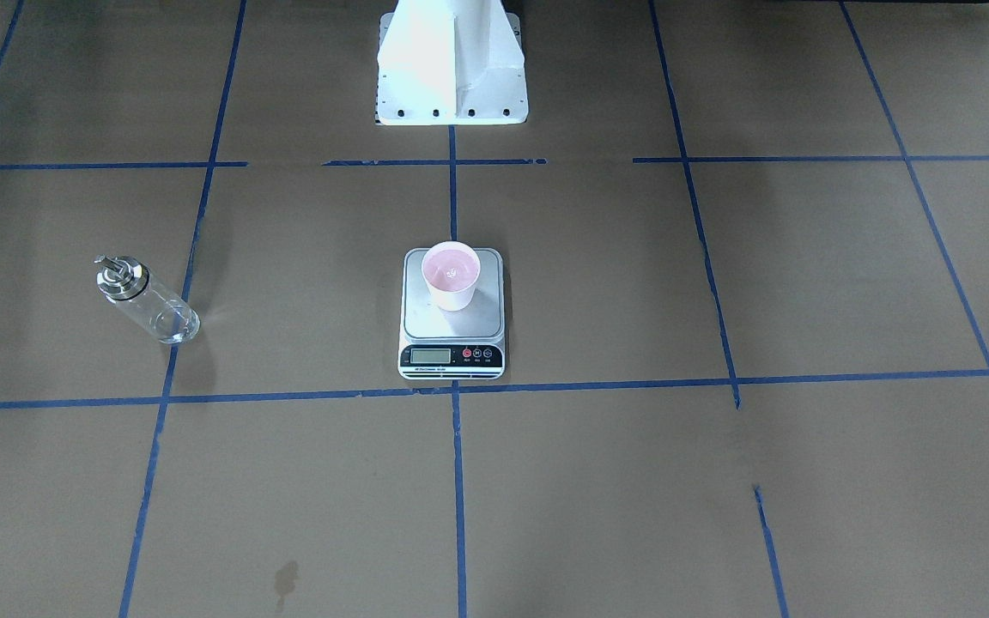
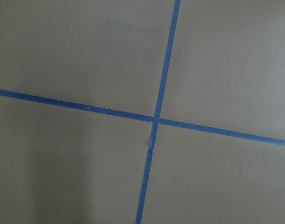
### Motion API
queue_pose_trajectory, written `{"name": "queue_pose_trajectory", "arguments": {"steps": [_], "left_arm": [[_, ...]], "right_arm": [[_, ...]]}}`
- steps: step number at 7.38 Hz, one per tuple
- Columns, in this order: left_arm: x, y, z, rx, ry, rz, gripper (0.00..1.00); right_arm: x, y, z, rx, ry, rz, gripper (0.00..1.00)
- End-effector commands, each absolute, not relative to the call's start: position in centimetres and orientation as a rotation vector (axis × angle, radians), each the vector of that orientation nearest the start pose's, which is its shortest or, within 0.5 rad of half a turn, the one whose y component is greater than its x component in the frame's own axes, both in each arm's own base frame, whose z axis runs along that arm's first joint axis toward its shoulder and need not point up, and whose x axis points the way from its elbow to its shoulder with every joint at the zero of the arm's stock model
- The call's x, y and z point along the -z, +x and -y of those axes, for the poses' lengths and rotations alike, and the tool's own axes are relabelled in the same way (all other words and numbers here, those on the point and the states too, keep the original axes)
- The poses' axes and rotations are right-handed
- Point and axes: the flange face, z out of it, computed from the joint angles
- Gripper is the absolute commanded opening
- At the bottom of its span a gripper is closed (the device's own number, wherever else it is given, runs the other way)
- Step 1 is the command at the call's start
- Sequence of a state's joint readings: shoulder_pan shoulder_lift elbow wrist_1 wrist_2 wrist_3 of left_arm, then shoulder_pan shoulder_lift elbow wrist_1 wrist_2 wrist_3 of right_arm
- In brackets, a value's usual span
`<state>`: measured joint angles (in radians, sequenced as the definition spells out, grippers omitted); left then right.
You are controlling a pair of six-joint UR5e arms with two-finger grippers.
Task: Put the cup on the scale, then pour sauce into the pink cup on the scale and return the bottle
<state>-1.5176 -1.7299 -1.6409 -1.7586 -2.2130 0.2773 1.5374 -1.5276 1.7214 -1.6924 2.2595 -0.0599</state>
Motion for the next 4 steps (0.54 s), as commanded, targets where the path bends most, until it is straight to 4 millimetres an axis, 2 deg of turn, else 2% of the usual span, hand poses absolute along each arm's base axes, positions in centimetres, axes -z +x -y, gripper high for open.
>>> {"name": "queue_pose_trajectory", "arguments": {"steps": [1,3,4], "left_arm": [[-56.5,-4.3,56.1,-0.410,0.330,-0.619,1.00],[-61.9,-4.4,54.5,-0.378,0.234,-0.645,1.00],[-65.2,-5.9,54.0,-0.330,0.180,-0.658,1.00]], "right_arm": [[-61.0,6.0,49.8,0.017,0.005,0.721,1.00],[-60.2,6.0,50.3,0.000,0.013,0.726,1.00],[-60.4,5.8,50.4,0.002,0.007,0.724,1.00]]}}
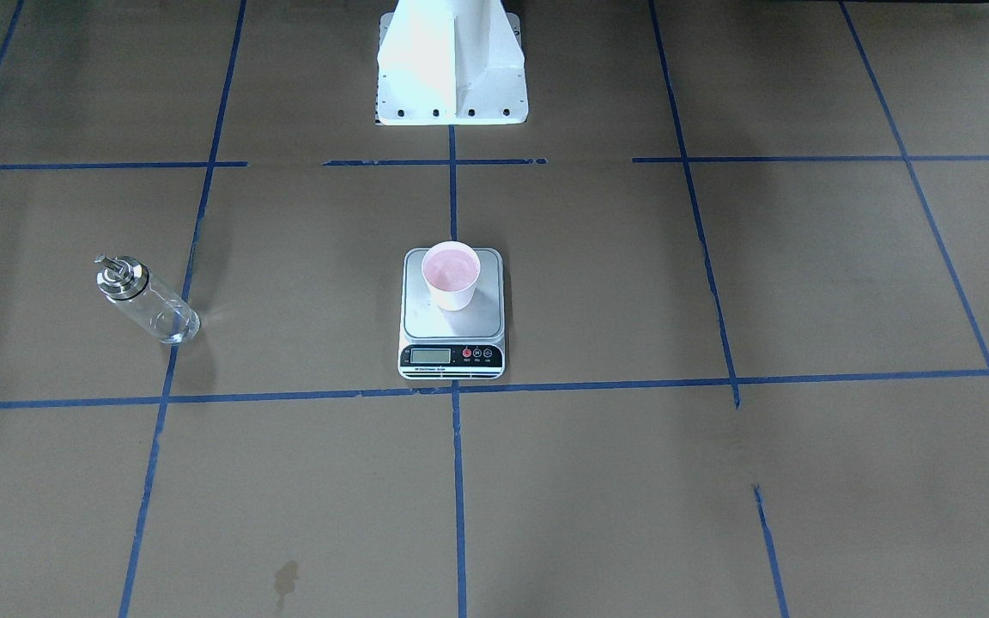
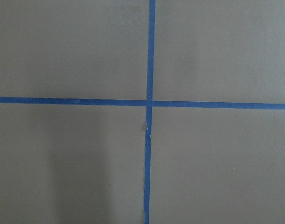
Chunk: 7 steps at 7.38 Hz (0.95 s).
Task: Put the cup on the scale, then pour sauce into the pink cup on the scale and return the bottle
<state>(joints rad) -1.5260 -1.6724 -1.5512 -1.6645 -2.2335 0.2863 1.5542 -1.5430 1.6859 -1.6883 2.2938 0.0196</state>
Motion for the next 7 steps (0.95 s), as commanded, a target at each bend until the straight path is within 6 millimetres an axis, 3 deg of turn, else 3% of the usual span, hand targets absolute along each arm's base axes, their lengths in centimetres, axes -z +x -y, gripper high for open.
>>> {"name": "queue_pose_trajectory", "arguments": {"steps": [1,2,4,6,7], "left_arm": [[-67.0,-7.5,53.4,-0.308,0.165,-0.693,1.00],[-69.0,-8.3,52.8,-0.392,0.180,-0.720,1.00],[-69.9,-8.6,51.7,-0.379,0.167,-0.766,1.00],[-68.3,-8.3,49.6,-0.322,0.171,-0.788,1.00],[-66.2,-8.2,48.5,-0.231,0.163,-0.785,1.00]], "right_arm": [[-61.5,5.7,50.3,-0.003,-0.014,0.721,1.00],[-61.4,5.7,50.3,0.000,-0.012,0.718,1.00],[-61.2,5.7,50.0,-0.003,-0.008,0.727,1.00],[-61.6,5.7,49.8,-0.007,-0.020,0.728,1.00],[-61.9,5.7,49.7,-0.010,-0.027,0.730,1.00]]}}
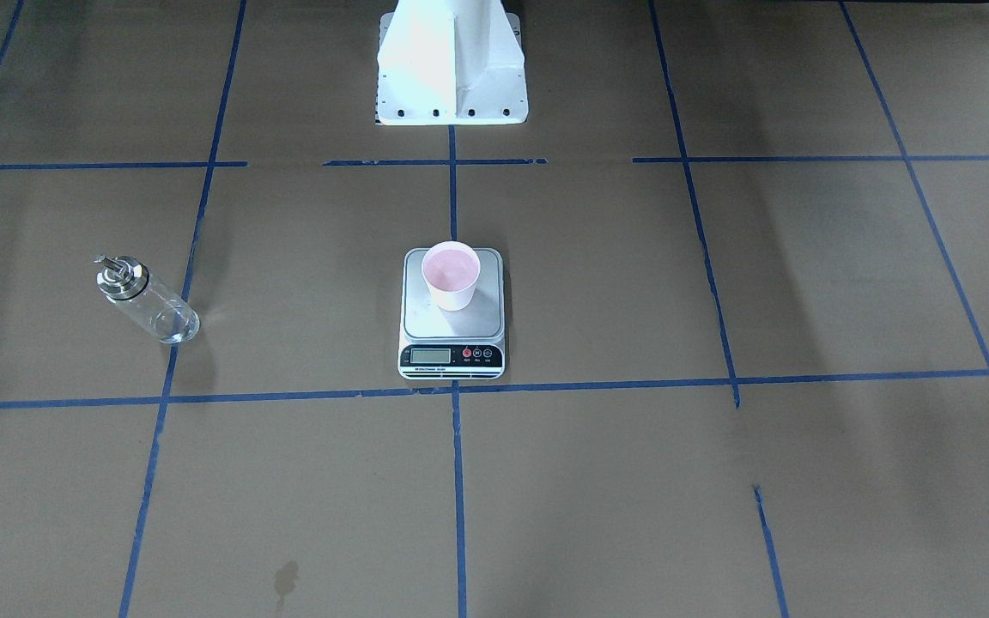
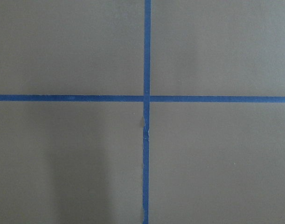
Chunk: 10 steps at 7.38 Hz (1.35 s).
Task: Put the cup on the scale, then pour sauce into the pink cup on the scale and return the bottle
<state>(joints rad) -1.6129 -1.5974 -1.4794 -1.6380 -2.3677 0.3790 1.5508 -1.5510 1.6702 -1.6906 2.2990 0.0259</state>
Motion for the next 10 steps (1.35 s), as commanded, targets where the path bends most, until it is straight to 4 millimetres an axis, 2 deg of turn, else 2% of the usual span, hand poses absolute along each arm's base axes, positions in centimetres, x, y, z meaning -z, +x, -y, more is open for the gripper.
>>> {"name": "queue_pose_trajectory", "arguments": {"steps": [1,2,6,8,9,10], "left_arm": [[-64.5,-8.1,47.5,-0.202,0.154,-0.785,1.00],[-63.5,-8.1,47.3,-0.187,0.117,-0.783,1.00],[-65.0,-8.3,46.7,-0.175,0.080,-0.760,1.00],[-65.3,-8.2,46.3,-0.179,0.078,-0.760,1.00],[-65.3,-8.2,46.3,-0.179,0.079,-0.760,1.00],[-65.3,-8.2,46.3,-0.181,0.080,-0.760,1.00]], "right_arm": [[-62.0,5.7,49.7,-0.010,-0.027,0.730,1.00],[-62.3,5.7,49.9,-0.009,-0.030,0.727,1.00],[-61.1,5.4,50.2,-0.026,-0.023,0.765,1.00],[-62.6,5.0,49.7,-0.048,-0.064,0.826,1.00],[-63.9,4.9,49.0,-0.060,-0.092,0.871,1.00],[-64.9,4.9,47.9,-0.040,-0.048,0.875,1.00]]}}
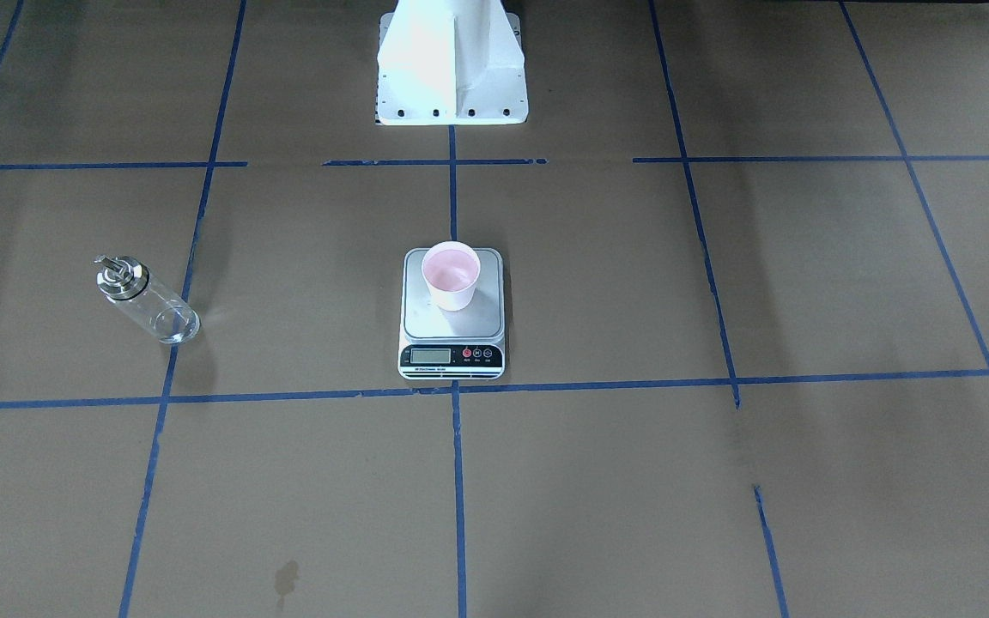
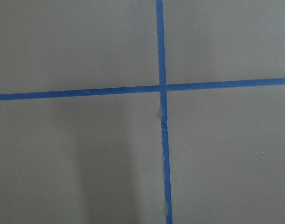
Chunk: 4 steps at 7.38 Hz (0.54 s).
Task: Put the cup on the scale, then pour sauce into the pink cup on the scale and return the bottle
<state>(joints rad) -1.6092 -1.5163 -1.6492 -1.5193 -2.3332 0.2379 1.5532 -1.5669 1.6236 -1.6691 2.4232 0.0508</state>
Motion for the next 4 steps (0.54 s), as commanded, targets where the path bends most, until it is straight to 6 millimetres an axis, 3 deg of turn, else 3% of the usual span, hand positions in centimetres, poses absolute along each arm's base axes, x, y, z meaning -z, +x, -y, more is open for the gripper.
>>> {"name": "queue_pose_trajectory", "arguments": {"steps": [1,4], "left_arm": [[-65.3,-8.2,46.3,-0.181,0.080,-0.760,1.00],[-65.2,-8.2,46.4,-0.181,0.080,-0.760,1.00]], "right_arm": [[-65.7,5.0,47.4,-0.024,0.001,0.872,1.00],[-65.2,6.7,47.8,-0.066,0.021,0.849,1.00]]}}
